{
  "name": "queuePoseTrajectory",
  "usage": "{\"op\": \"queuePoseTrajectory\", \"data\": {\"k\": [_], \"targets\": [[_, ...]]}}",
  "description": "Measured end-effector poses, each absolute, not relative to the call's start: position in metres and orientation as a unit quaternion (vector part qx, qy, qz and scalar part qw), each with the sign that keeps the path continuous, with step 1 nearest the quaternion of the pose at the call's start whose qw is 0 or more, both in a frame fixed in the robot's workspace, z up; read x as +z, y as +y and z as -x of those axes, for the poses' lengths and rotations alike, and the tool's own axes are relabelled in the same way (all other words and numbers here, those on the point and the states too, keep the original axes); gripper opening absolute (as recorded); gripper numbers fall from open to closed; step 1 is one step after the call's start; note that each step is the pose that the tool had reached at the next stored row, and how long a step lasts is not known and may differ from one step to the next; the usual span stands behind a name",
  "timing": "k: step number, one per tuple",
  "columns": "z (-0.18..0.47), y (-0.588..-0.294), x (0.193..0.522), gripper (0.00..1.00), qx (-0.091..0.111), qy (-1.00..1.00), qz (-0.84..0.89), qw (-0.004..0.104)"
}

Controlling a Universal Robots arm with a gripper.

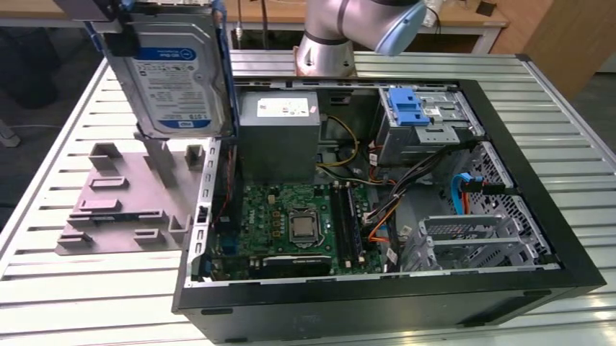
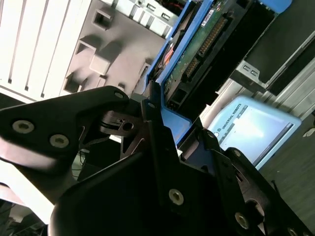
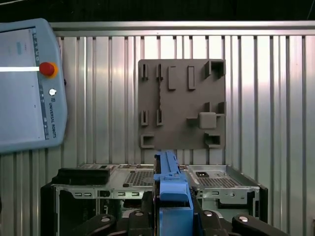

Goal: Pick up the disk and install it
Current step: 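Pick up the disk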

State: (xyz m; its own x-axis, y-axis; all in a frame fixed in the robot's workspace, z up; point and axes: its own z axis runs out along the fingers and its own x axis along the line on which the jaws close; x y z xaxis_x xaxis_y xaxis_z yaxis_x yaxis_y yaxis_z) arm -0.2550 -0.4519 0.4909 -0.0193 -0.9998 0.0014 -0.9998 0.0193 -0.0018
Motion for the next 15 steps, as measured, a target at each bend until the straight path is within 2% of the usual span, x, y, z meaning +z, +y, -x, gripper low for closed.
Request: {"op": "queuePoseTrajectory", "data": {"k": [15], "targets": [[0.207, -0.465, 0.491, 0.36, -0.001, 0.714, 0.7, 0.0]]}}
